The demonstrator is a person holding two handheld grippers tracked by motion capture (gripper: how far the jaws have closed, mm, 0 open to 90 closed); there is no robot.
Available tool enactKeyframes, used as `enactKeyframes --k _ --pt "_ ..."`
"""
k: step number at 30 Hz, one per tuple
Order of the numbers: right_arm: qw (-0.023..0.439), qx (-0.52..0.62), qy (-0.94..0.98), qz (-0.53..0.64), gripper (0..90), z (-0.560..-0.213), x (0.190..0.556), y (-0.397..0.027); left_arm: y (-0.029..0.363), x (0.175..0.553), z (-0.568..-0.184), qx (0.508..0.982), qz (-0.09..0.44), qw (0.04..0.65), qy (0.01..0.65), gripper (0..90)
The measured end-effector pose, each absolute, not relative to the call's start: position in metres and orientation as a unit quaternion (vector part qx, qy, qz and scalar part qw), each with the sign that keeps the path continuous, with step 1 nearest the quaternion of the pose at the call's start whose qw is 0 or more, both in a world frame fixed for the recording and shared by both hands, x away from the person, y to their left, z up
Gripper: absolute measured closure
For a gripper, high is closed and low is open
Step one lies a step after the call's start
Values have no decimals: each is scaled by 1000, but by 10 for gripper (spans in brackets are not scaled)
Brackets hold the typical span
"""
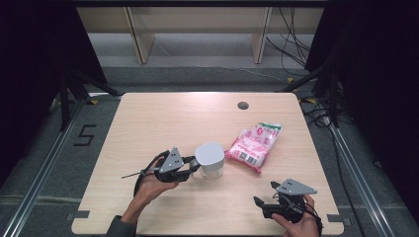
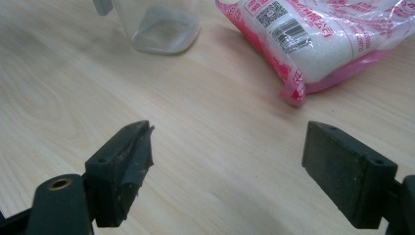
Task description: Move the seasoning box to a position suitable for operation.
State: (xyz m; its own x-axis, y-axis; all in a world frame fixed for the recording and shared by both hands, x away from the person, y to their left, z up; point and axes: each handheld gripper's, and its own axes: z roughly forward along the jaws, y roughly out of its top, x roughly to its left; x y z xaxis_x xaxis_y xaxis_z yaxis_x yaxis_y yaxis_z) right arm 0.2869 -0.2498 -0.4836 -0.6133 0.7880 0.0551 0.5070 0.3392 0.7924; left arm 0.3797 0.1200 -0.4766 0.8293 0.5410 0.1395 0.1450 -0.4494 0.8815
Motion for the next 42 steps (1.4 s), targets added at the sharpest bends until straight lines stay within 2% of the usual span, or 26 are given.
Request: enactKeyframes --k 2,4,8,14,17,34,39,42 --pt "175 402 800 410 196 -483 287 -250 121 383 -482 831 221 460 222 612" --pt "172 404 800 409 196 -483 287 -250 124 385 -486 824 205 472 239 613" --pt "165 399 802 413 196 -483 288 -252 125 388 -487 821 217 464 253 674" --pt "176 404 799 410 197 -484 288 -250 121 395 -490 813 227 468 263 687" --pt "167 407 800 408 197 -484 287 -250 121 397 -491 814 228 466 261 688" --pt "164 397 803 412 196 -485 290 -252 117 402 -497 807 195 486 272 691" --pt "160 398 803 414 194 -484 290 -254 122 400 -494 810 184 490 263 570" --pt "167 402 797 419 193 -484 289 -254 125 396 -492 811 176 486 274 464"
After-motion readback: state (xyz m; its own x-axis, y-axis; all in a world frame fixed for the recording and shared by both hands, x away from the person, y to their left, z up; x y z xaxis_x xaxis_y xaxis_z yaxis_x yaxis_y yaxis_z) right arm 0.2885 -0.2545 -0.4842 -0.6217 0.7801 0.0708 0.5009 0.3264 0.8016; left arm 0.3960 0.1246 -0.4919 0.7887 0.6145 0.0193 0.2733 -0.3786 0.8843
